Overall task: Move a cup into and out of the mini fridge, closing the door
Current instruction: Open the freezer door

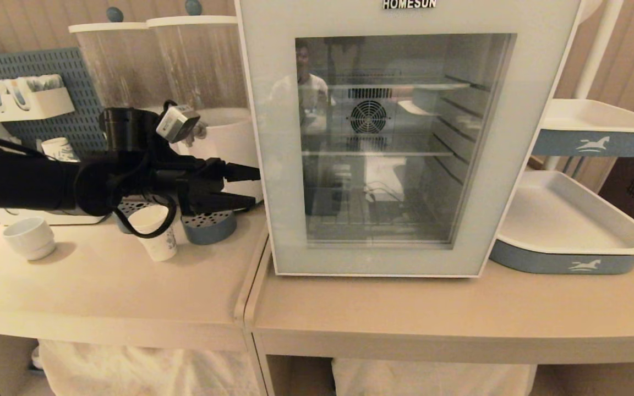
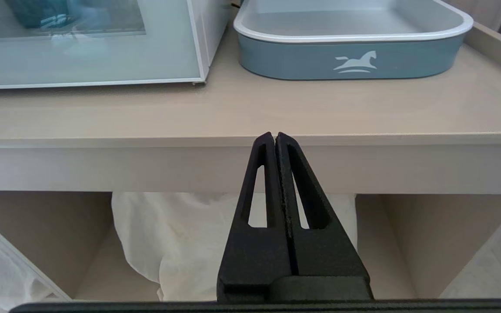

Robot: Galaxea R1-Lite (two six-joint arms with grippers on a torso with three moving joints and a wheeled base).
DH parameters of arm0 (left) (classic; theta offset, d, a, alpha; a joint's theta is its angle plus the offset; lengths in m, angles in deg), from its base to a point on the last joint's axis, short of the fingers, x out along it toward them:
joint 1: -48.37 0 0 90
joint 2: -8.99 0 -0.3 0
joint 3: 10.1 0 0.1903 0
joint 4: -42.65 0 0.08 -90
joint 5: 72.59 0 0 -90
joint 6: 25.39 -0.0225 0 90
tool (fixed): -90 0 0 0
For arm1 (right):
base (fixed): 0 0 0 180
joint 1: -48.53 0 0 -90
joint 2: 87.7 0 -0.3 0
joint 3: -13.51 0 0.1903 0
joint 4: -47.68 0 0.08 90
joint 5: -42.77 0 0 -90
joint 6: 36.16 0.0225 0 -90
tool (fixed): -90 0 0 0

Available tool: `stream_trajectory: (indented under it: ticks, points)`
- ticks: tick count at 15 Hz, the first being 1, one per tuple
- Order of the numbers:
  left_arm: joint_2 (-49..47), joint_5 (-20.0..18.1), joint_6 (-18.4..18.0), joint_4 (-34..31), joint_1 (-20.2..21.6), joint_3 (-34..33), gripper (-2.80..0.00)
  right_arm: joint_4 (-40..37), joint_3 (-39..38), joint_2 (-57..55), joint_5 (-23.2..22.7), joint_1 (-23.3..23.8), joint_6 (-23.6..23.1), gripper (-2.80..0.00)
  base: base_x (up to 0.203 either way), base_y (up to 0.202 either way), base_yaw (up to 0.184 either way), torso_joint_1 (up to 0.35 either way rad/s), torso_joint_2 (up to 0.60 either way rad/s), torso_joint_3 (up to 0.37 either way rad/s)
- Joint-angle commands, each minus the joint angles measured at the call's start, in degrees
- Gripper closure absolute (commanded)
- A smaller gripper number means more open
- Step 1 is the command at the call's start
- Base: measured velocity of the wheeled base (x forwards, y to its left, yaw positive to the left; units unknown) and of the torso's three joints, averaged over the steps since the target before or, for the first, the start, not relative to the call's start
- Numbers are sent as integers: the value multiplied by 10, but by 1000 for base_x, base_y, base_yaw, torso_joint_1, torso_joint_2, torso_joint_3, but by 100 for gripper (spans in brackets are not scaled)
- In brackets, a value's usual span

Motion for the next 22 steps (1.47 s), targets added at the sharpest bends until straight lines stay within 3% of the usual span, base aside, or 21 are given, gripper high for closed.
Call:
stream_trajectory:
  ticks: [1,8,17,22]
  points:
    - [3,-12,5,1,-5,5,-280,0,0,0,0,0,0,0,0,0,0,0,0,0]
    - [24,-12,10,4,-61,-29,-280,0,0,0,0,0,0,0,0,0,0,0,0,0]
    - [61,-12,10,5,-63,-70,-280,0,0,0,0,0,0,0,0,0,0,0,0,0]
    - [124,-12,10,4,-96,-129,-280,0,0,0,0,0,0,0,0,0,0,0,0,0]
